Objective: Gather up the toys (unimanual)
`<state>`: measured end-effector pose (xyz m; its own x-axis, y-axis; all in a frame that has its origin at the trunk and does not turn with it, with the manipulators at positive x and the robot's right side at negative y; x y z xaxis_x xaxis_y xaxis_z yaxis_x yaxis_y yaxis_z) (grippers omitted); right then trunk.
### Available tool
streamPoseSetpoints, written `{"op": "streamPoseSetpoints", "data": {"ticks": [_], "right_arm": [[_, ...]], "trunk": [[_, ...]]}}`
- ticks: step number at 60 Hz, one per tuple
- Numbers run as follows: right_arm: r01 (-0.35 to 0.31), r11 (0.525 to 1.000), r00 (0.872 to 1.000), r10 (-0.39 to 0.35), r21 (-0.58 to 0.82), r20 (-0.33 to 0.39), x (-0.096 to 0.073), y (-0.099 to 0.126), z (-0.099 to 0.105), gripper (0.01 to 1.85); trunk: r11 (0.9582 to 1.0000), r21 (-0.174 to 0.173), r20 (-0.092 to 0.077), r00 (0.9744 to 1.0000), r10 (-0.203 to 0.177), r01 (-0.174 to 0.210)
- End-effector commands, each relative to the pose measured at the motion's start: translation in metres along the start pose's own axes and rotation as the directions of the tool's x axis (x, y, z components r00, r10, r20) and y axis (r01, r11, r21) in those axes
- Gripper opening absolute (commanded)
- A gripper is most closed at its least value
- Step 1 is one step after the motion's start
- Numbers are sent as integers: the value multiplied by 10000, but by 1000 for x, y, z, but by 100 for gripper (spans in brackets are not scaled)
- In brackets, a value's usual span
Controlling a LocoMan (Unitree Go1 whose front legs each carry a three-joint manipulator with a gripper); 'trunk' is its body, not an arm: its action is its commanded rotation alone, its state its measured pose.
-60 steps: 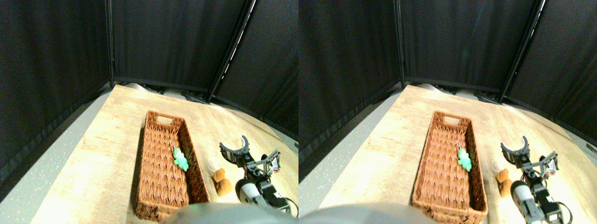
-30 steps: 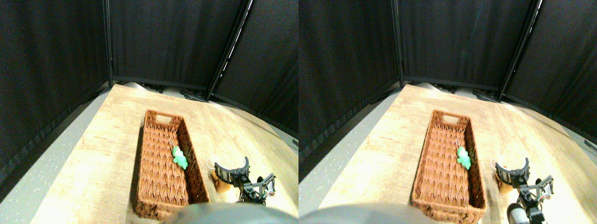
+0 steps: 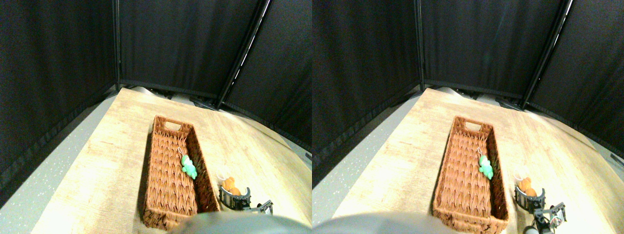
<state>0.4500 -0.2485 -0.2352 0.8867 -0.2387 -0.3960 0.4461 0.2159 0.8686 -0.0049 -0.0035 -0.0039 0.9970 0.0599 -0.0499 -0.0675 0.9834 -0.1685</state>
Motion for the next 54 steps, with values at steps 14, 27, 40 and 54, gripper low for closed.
{"op": "streamPoseSetpoints", "data": {"ticks": [14,27,40,54], "right_arm": [[-310,9994,9966,295,181,769,16,-1,10,79],[-361,9993,9960,352,100,822,21,1,14,76],[-650,9973,9860,693,-330,1518,20,5,12,9],[-644,9947,9713,809,-804,2235,18,13,11,6]], "trunk": [[9998,-124,-299,9994,144,-148],[9998,-102,-259,9996,146,-149],[9999,-76,-266,9996,134,-136],[9999,-64,-291,9995,99,-101]]}}
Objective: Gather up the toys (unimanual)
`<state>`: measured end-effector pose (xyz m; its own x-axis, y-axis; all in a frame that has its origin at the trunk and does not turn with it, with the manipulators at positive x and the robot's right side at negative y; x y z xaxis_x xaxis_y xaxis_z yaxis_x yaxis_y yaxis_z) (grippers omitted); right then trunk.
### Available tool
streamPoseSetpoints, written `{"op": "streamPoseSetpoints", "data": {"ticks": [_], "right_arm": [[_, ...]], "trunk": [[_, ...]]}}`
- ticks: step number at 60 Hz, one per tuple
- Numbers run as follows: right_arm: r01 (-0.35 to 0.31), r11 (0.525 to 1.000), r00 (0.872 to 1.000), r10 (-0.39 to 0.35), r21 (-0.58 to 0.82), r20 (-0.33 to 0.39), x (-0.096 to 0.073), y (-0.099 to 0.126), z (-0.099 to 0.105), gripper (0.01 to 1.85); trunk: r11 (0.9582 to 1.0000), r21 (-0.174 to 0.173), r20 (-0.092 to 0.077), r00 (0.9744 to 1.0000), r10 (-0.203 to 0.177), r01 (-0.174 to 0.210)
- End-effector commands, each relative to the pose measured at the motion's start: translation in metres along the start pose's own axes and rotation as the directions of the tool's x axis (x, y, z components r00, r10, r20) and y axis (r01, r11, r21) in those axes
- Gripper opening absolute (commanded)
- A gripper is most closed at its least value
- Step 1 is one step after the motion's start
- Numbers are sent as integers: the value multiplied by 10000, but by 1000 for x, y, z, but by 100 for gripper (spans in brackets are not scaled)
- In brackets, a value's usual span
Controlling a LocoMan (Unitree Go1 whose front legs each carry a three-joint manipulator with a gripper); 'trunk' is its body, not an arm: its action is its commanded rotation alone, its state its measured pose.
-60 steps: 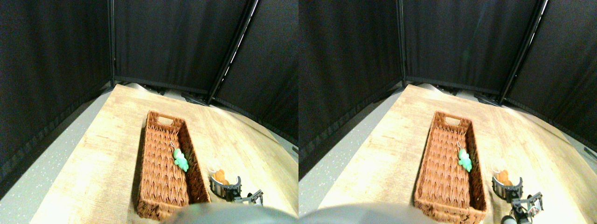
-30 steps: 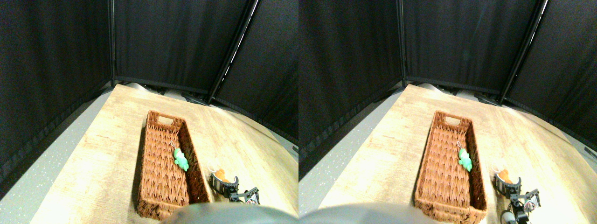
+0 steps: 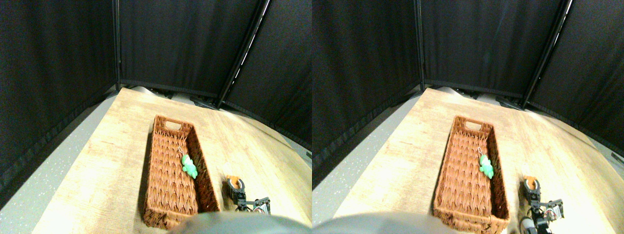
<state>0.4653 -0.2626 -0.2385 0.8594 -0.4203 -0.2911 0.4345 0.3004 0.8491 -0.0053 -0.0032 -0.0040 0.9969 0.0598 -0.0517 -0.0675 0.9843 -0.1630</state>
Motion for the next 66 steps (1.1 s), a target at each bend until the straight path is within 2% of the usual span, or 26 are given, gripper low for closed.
{"op": "streamPoseSetpoints", "data": {"ticks": [1,5,13,15,16,17,19,26,28,29,30,32,34,38,41,43,49,51,54,56,60,66], "right_arm": [[-455,9989,9988,453,70,186,0,12,2,6],[-775,9969,9969,774,102,128,0,15,2,6],[-1447,9857,9895,1445,-864,-89,-6,35,5,6],[-1882,9681,9821,1844,-1655,-384,-7,42,6,6],[-2243,9579,9741,2150,-1795,-696,-7,47,6,6],[-2243,9579,9741,2150,-1795,-696,-7,47,6,6],[-2609,9556,9630,2476,-1371,-1068,-8,56,5,6],[-2944,9471,9503,2759,-1278,-1444,-19,88,1,6],[-3284,9320,9357,2987,-1537,-1879,-22,99,0,6],[-3284,9320,9357,2987,-1537,-1879,-22,99,0,6],[-3458,9237,9285,3115,-1649,-2022,-23,104,-1,6],[-3518,9203,9268,3168,-1711,-2018,-27,114,-3,6],[-3731,9063,9155,3248,-1987,-2374,-29,124,-5,6],[-3644,9107,9152,3116,-1945,-2554,-35,137,-8,6],[-3649,9153,9100,3120,-1704,-2729,-39,144,-11,6],[-3768,9091,9022,3168,-1777,-2927,-40,150,-14,6],[-3663,9159,8979,3016,-1642,-3208,-46,162,-21,6],[-3871,9027,8876,3097,-1877,-3410,-46,166,-24,6],[-3882,9017,8825,3044,-1901,-3584,-47,170,-27,6],[-4038,8929,8707,3084,-1991,-3831,-48,174,-30,6],[-3936,8989,8729,2998,-1925,-3849,-51,178,-35,6],[-4315,8752,8506,3139,-2188,-4218,-54,183,-46,6]], "trunk": [[9999,-121,-274,9996,96,-99],[9999,-138,-230,9997,85,-88],[9998,-182,-169,9998,78,-82],[9997,-209,-138,9999,79,-82],[9997,-226,-128,9999,77,-80],[9997,-244,-116,9999,80,-83],[9996,-257,-96,9999,85,-88],[9993,-355,16,9999,114,-114],[9992,-388,28,9999,123,-122],[9991,-412,40,9999,132,-130],[9989,-440,57,9999,143,-140],[9986,-502,81,9998,174,-170],[9984,-536,92,9998,195,-190],[9973,-673,162,9994,319,-307],[9964,-759,188,9991,380,-365],[9956,-833,203,9988,439,-420],[9936,-994,253,9980,573,-545],[9917,-1109,268,9973,680,-646],[9898,-1214,297,9965,783,-742],[9887,-1270,301,9960,841,-796],[9863,-1379,316,9949,958,-906],[9819,-1566,338,9930,1131,-1065]]}}
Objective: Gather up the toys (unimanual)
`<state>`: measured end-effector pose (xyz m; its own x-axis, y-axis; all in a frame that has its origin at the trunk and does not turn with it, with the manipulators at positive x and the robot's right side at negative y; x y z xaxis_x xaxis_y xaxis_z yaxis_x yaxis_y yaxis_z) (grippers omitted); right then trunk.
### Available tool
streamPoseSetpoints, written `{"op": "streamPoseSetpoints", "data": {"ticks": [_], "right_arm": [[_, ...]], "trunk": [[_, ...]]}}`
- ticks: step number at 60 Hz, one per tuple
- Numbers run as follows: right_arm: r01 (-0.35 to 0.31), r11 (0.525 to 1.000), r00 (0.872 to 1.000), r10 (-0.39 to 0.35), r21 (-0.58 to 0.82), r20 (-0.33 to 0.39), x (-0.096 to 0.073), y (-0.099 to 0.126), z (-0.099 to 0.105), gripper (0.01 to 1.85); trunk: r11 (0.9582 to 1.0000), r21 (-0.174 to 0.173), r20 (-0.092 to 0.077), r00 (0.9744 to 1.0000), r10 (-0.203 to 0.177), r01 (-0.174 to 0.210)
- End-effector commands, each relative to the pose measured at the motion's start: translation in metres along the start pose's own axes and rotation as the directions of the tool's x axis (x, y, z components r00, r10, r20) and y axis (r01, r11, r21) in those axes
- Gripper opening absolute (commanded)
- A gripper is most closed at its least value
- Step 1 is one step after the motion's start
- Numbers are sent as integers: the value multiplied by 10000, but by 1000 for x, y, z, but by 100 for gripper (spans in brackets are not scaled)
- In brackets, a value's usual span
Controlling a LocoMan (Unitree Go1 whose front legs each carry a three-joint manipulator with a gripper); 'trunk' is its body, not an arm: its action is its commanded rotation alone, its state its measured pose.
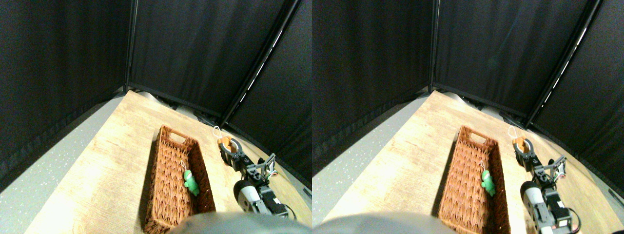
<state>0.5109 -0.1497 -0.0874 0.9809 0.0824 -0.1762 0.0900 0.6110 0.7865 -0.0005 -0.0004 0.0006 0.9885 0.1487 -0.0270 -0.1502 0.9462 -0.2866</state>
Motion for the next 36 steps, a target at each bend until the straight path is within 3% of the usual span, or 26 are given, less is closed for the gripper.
{"op": "streamPoseSetpoints", "data": {"ticks": [1,14,36], "right_arm": [[-268,9994,9995,264,-226,-168,1,4,-6,6],[-535,9985,9927,540,80,-1080,12,15,-35,6],[-34,9984,9885,119,566,-1506,13,22,-68,6]], "trunk": [[9990,-284,-1,9994,332,-332],[9952,-647,43,9973,739,-735],[9915,-902,-9,9956,937,-934]]}}
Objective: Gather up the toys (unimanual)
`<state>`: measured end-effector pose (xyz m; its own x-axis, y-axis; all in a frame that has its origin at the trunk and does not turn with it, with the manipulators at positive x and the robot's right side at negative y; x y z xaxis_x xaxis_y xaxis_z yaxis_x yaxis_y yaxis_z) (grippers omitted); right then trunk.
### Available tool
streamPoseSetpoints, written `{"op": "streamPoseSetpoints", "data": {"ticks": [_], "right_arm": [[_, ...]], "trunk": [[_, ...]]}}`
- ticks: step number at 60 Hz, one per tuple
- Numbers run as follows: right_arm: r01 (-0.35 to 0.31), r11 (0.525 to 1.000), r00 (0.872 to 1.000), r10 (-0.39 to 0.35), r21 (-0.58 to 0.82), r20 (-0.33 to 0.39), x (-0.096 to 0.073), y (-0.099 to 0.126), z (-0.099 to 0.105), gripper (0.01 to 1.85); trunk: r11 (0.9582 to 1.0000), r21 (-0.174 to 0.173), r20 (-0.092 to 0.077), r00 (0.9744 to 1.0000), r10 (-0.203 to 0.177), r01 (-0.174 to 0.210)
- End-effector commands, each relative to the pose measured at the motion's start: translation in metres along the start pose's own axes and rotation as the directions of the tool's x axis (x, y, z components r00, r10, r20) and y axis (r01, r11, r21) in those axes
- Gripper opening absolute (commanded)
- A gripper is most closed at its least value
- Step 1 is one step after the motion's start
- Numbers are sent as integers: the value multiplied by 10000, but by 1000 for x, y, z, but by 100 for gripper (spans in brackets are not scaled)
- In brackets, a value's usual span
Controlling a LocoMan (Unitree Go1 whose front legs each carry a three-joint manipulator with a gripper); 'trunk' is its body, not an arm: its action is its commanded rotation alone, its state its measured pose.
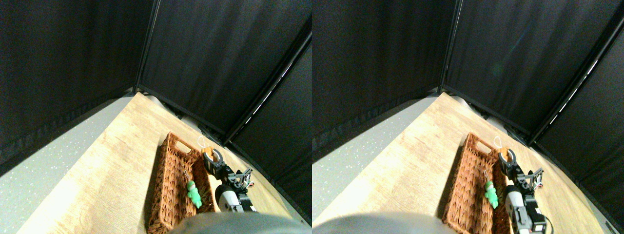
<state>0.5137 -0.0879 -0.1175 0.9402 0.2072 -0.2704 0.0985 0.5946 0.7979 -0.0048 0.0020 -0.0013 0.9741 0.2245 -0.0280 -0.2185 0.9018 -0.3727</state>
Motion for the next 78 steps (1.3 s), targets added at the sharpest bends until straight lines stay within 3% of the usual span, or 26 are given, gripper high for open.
{"op": "streamPoseSetpoints", "data": {"ticks": [1,8,17,20,22,23,29,36,47,58,61,64,67,70,71,74,76,77,78], "right_arm": [[-145,9994,9999,142,307,97,0,7,-4,6],[203,9998,9990,-203,17,395,0,1,-9,6],[723,9944,9955,-766,769,549,3,-7,-12,6],[972,9926,9939,-1006,735,444,3,-10,-10,30],[993,9916,9940,-1028,826,387,3,-11,-9,57],[993,9916,9940,-1028,826,387,3,-11,-9,57],[995,9929,9950,-985,646,-183,3,-13,-4,132],[743,9968,9969,-736,279,-272,5,-13,-1,144],[349,9994,9991,-349,6,253,7,-11,6,114],[188,9931,9878,-5,-1159,1559,5,-17,38,80],[-19,9938,9863,201,-1111,1636,5,-21,46,68],[52,9974,9772,102,-721,2122,2,-25,56,58],[60,9929,9716,223,-1187,2355,0,-28,63,54],[191,9990,9556,-61,-411,2946,-3,-33,72,44],[191,9990,9556,-61,-411,2946,-3,-33,72,44],[-190,9998,9437,149,91,3303,-7,-36,78,20],[-170,9993,9286,276,-320,3701,-9,-38,82,6],[-170,9993,9286,276,-320,3701,-9,-38,82,6],[-57,9987,9186,254,-510,3945,-10,-39,85,6]], "trunk": [[9997,39,-203,9995,224,-223],[9997,58,-221,9994,249,-248],[9997,136,-278,9994,218,-215],[9997,181,-294,9994,186,-181],[9997,198,-292,9994,175,-170],[9996,218,-289,9994,166,-159],[9995,274,-343,9993,149,-140],[9994,330,-354,9993,115,-103],[9991,430,-407,9992,45,-27],[9974,691,-488,9986,-188,221],[9965,771,-514,9983,-277,316],[9951,886,-533,9978,-396,442],[9944,938,-538,9976,-446,496],[9927,1039,-587,9968,-548,607],[9921,1073,-598,9965,-588,650],[9903,1169,-615,9958,-685,754],[9892,1223,-627,9953,-736,808],[9884,1259,-637,9950,-769,844],[9880,1279,-641,9948,-787,864]]}}
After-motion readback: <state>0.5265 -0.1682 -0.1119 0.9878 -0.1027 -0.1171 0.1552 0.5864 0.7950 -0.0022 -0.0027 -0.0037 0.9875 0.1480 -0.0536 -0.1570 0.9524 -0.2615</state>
